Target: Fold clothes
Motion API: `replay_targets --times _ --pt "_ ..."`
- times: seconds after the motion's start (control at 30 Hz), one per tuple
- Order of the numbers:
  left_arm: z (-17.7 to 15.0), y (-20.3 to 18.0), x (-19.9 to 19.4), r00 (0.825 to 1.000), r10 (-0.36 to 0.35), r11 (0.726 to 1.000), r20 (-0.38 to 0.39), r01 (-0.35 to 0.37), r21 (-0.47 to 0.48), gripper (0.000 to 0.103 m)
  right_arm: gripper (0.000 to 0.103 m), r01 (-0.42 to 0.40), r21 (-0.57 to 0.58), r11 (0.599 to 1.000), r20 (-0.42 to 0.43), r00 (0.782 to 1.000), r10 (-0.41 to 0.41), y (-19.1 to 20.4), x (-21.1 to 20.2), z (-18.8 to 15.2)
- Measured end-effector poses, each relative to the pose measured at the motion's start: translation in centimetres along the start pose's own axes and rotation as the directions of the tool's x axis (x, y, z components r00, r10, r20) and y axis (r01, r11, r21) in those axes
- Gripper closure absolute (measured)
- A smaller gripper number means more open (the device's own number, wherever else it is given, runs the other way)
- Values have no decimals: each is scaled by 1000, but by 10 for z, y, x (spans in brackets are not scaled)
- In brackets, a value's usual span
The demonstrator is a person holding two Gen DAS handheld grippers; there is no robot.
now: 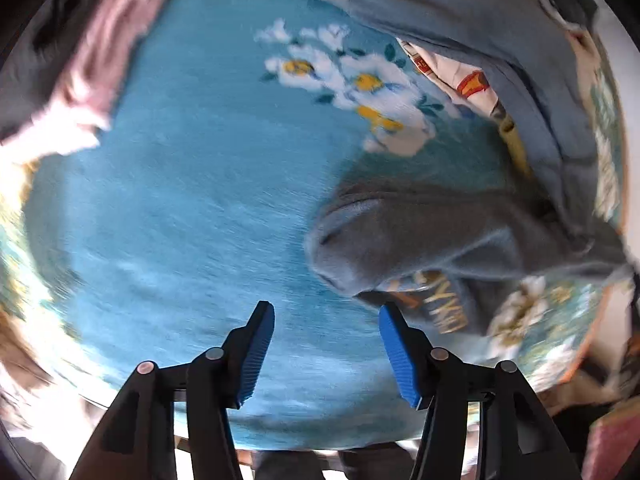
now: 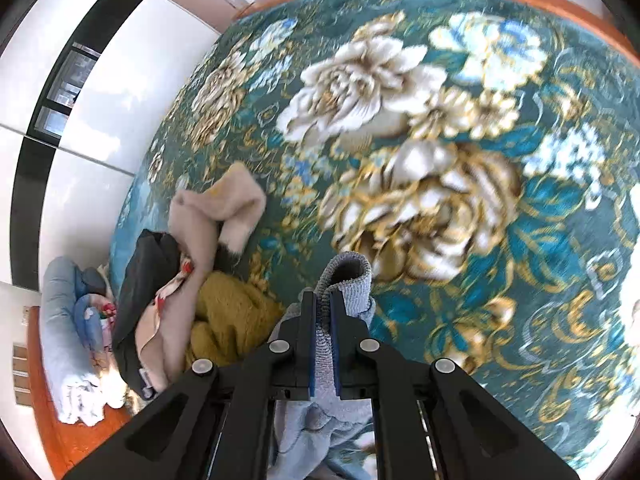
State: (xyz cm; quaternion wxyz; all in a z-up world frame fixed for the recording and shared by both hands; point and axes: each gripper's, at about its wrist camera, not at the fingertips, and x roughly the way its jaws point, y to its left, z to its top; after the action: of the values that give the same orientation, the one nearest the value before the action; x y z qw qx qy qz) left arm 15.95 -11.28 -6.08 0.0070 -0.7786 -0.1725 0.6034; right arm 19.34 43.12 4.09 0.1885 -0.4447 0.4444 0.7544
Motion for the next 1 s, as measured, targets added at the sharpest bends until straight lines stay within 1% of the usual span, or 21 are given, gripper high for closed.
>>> replay_targets --times 0.03,0.07,0.1,0.13,0.17,0.23,0.27,0.33,0.4,0.57,0.6,0.67,0.73,0.77,0.8,0.83,0.87,0.9,0.97,1.0 --pt "3 6 5 998 -60 996 -11 60 -69 44 97 7 -7 1000 3 1000 -7 1 -3 1" --pt "5 15 8 993 -121 980 -1 119 -159 44 97 13 -12 1000 1 1000 -13 2 -6 0" --pt "8 24 11 984 -180 953 15 178 -246 44 97 21 -19 1000 -1 1000 -21 2 -6 -1" --pt "10 32 15 971 -235 915 34 233 -329 44 97 26 -20 999 -2 1000 -27 1 -9 -3" --pt "12 38 20 963 -265 885 40 259 -387 44 97 31 -21 999 -3 1000 -31 0 -11 -4" --pt "16 45 31 951 -308 837 41 291 -464 44 97 37 -17 999 -2 999 -37 -3 -14 -5" --pt "18 47 35 948 -317 825 38 295 -482 44 97 41 -16 999 -2 999 -41 -5 -15 -5" --pt "24 51 45 941 -336 788 35 301 -537 44 97 50 -18 999 2 999 -50 -7 -18 -3" --pt "27 56 58 929 -368 729 36 312 -610 44 97 58 -22 998 11 998 -58 -8 -23 1" --pt "27 66 82 918 -393 585 46 289 -758 44 97 78 -33 996 33 996 -77 -10 -35 10" --pt "26 68 86 917 -395 545 56 283 -790 44 97 81 -34 996 37 996 -80 -11 -37 12" --pt "24 70 91 916 -397 509 55 270 -818 46 97 87 -32 996 43 995 -85 -13 -40 14" --pt "25 66 92 932 -362 531 30 233 -815 54 97 91 -29 995 46 995 -90 -15 -42 15" --pt "25 65 92 938 -346 541 19 216 -813 66 97 92 -26 995 46 995 -91 -16 -42 16" --pt "26 63 93 937 -349 538 19 216 -815 80 97 92 -23 996 44 995 -90 -16 -42 15" --pt "27 61 93 936 -351 535 19 217 -816 83 97 91 -20 996 43 995 -90 -17 -41 15" --pt "27 58 92 937 -349 540 19 218 -813 91 97 89 -18 996 41 995 -88 -18 -41 15" --pt "29 53 89 939 -343 562 20 222 -797 94 97 86 -15 996 41 996 -86 -18 -41 15" --pt "33 44 82 945 -326 606 17 223 -764 94 97 80 -12 997 41 996 -80 -18 -41 15" --pt "34 39 78 941 -336 628 19 239 -740 94 97 75 -10 997 41 996 -74 -18 -41 16"
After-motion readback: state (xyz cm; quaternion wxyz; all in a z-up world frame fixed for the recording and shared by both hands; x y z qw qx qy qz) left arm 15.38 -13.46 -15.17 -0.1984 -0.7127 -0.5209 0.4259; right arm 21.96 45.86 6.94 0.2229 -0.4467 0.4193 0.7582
